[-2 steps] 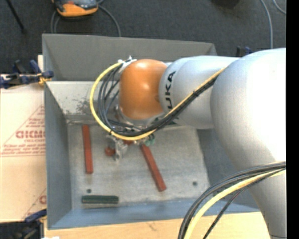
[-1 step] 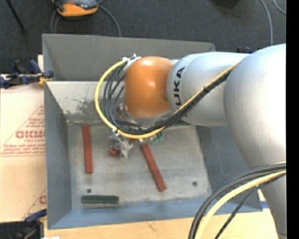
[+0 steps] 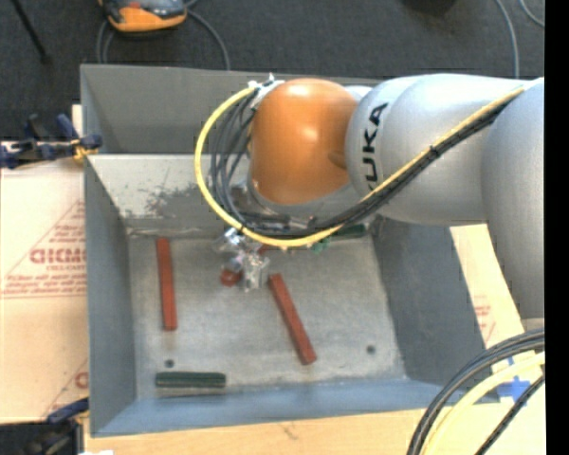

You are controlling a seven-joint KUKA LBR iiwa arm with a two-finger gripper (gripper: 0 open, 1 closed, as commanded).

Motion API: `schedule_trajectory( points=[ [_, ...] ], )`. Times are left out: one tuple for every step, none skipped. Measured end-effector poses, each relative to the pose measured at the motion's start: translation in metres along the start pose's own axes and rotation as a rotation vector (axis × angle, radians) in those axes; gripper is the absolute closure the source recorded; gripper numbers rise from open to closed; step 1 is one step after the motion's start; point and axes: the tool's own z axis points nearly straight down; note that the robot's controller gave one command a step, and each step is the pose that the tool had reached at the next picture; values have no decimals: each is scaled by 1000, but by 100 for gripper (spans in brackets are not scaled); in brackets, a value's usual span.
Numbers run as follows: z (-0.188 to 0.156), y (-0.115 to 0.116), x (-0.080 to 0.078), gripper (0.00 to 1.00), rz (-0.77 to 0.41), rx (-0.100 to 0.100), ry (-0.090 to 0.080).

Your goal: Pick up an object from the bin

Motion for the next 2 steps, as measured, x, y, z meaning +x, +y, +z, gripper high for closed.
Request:
schedule_trajectory(
  points=[
    [-33,-8,-2,100,68,4,-12],
    [-51,-6,4,100,80,-3,4]
  ],
)
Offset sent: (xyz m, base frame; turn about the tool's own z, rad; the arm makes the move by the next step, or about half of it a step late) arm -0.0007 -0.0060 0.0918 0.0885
